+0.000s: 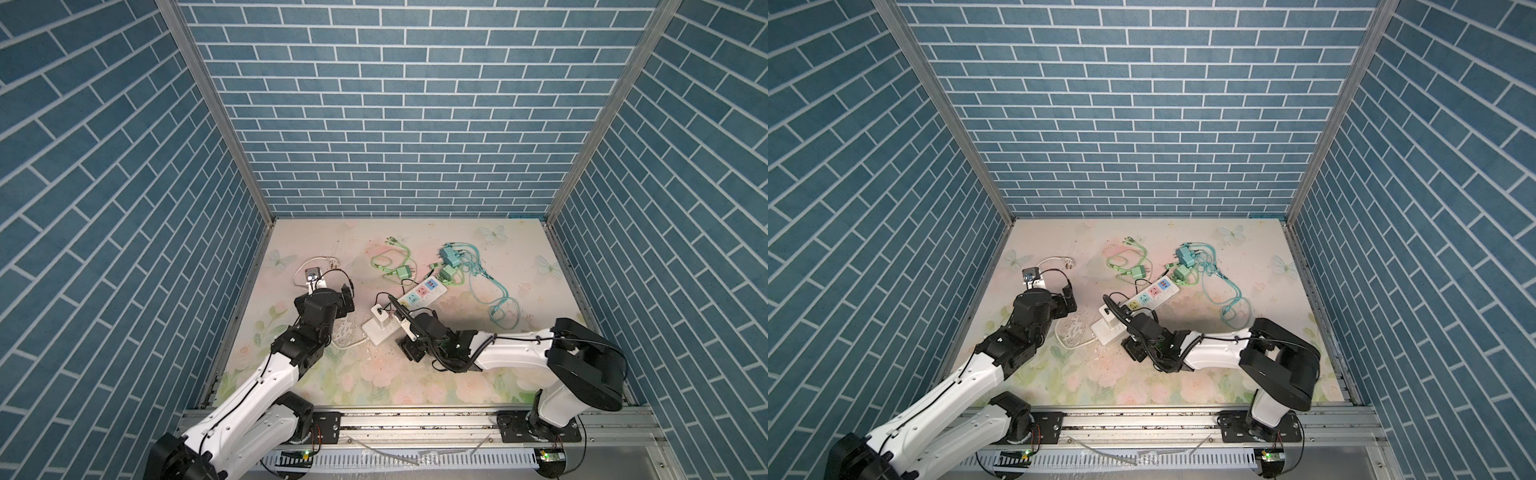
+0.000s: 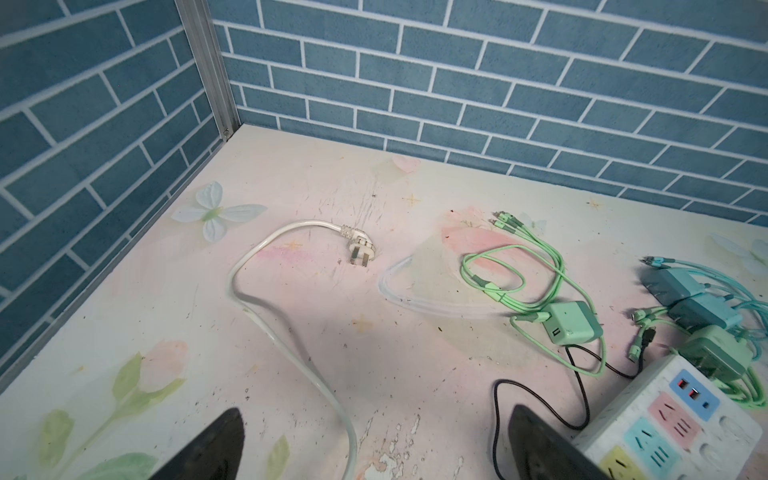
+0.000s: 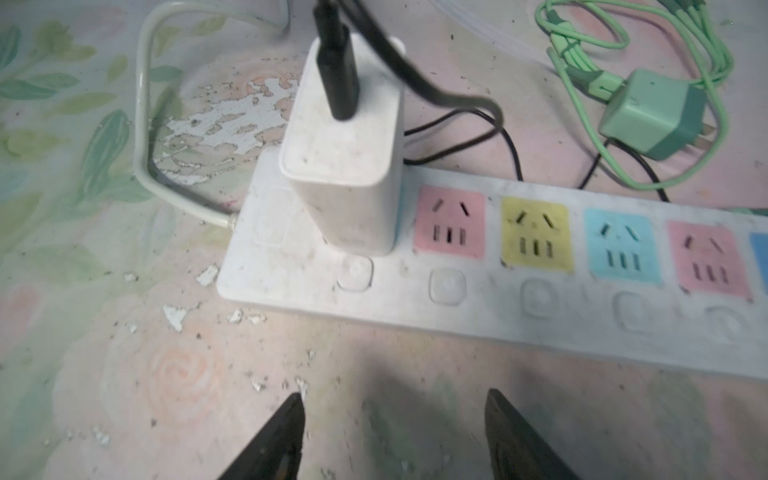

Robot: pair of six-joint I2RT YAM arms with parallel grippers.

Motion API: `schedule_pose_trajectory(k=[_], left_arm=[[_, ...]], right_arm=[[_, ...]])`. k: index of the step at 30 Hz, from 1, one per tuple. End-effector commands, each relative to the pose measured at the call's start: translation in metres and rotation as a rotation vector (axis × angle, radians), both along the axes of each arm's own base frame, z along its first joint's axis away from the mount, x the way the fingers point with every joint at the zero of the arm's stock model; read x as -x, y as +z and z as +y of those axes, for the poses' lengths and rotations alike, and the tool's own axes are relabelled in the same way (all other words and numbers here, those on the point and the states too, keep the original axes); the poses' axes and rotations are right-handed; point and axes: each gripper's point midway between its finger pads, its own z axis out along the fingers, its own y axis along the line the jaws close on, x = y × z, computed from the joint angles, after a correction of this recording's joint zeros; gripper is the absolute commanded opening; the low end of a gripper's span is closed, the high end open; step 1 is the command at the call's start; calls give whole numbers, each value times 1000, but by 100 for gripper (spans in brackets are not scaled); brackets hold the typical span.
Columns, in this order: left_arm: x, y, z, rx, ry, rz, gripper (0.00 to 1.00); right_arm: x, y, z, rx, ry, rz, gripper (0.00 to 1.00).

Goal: Insert the plug
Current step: 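Raise the right gripper away while the left gripper reaches toward the green charger cube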

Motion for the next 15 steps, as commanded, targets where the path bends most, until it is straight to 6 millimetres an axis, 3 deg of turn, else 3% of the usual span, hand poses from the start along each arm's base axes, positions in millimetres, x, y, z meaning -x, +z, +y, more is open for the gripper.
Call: schedule_pose_trajectory(k=[1,6,15], left_arm=[[-18,9,-13,-52,-47,41,100],[-65,15,-50,-99,-128,144,100],[-140,-9,-125,-147,-324,275,100]], right_arm=[[1,7,-38,61,-82,0,72],[-16,32,-78,15,-246,28,73],[-70,80,-121,-154,-469,108,79]])
